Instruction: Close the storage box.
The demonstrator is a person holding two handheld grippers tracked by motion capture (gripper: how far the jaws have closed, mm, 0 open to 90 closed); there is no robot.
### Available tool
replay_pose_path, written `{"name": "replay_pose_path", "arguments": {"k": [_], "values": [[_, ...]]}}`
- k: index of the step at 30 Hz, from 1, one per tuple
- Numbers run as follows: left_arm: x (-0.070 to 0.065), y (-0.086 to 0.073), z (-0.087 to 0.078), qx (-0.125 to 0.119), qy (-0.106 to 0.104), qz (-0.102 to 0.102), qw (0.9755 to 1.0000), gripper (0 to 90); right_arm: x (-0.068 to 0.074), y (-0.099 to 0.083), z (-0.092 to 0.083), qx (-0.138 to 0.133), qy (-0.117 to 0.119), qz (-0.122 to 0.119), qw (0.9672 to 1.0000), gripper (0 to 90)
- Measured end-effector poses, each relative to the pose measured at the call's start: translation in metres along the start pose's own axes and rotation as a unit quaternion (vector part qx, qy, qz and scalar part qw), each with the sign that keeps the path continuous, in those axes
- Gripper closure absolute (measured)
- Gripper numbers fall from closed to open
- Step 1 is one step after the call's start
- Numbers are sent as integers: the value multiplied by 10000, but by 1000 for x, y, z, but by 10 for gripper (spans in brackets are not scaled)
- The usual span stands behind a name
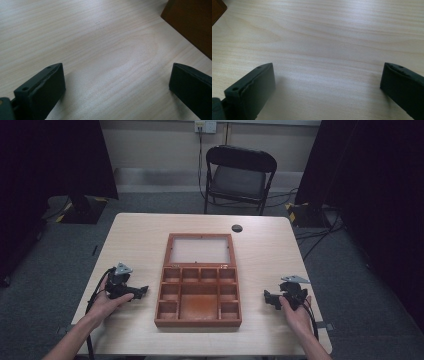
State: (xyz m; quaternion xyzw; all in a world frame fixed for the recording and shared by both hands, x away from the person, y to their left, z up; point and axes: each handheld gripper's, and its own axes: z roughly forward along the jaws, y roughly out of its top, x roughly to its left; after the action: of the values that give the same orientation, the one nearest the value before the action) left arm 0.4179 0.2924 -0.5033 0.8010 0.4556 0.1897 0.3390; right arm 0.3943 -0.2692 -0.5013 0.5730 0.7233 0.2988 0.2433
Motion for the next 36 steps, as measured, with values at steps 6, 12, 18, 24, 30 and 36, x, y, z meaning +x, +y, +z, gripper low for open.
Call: {"name": "replay_pose_path", "arguments": {"k": [6,12,18,24,30,36], "values": [[1,2,-1,98,-10,36,9999,7,0,0,0,0,-22,29,10000,0],[-1,5,-2,121,35,-47,9999,105,-4,2,-3,205,6,-14,9998,6],[3,8,-4,149,30,-123,9998,161,-4,6,-8,115,36,81,9999,174],[1,12,-3,133,-86,-126,9998,164,0,12,-8,-71,326,56,9994,147],[-2,23,-6,-229,-217,-192,9993,164,7,25,-5,-197,511,-29,9985,148],[-4,37,-13,-480,-143,-206,9985,170,20,43,2,-355,686,-268,9967,148]]}}
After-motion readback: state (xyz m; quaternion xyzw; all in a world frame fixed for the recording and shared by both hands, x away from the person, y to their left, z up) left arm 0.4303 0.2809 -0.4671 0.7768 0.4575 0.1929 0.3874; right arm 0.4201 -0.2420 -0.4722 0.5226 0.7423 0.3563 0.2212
